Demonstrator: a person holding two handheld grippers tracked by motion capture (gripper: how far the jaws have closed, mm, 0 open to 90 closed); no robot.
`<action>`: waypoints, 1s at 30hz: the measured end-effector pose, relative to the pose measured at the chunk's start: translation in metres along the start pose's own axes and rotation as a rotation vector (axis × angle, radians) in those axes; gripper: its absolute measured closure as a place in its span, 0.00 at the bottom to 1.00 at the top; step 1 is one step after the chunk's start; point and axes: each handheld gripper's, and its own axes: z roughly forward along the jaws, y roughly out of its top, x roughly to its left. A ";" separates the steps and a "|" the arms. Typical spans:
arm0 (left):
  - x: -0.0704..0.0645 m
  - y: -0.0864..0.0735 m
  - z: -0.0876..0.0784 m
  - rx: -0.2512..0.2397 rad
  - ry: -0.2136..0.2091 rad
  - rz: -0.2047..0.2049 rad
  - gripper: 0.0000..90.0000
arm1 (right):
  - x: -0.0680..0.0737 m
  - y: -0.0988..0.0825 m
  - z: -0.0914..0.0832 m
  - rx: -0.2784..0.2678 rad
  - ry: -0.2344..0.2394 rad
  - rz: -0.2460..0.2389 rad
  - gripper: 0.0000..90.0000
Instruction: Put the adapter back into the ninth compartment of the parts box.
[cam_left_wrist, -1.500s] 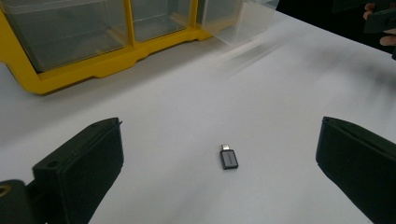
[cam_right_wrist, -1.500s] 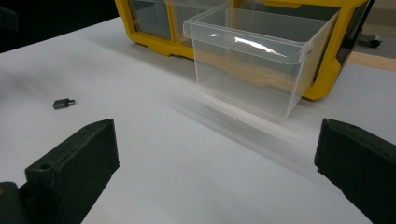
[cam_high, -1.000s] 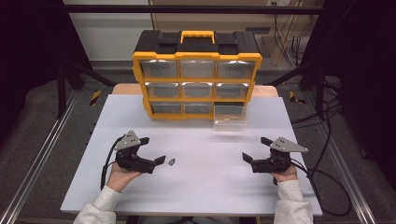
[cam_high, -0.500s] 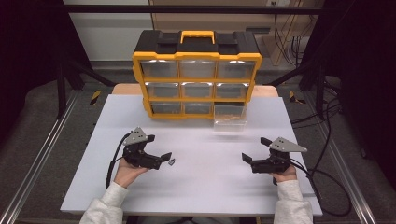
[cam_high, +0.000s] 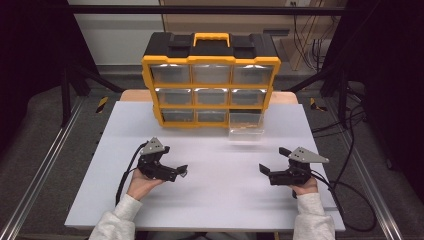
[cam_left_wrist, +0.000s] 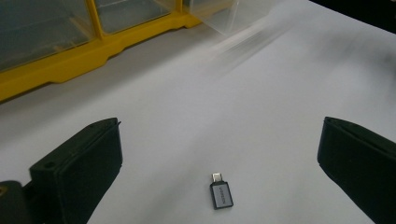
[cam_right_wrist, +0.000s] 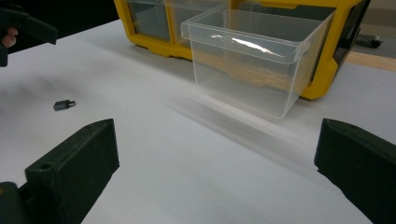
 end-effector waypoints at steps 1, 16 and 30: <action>0.000 -0.001 0.001 0.005 0.000 -0.001 0.00 | 0.000 0.000 0.000 -0.001 -0.001 0.000 0.00; -0.006 -0.012 0.012 0.064 -0.005 0.004 0.00 | -0.001 -0.001 0.000 0.000 0.000 0.001 0.00; -0.008 -0.019 0.021 0.125 0.012 -0.008 0.00 | -0.002 -0.002 -0.001 0.001 -0.002 0.003 0.00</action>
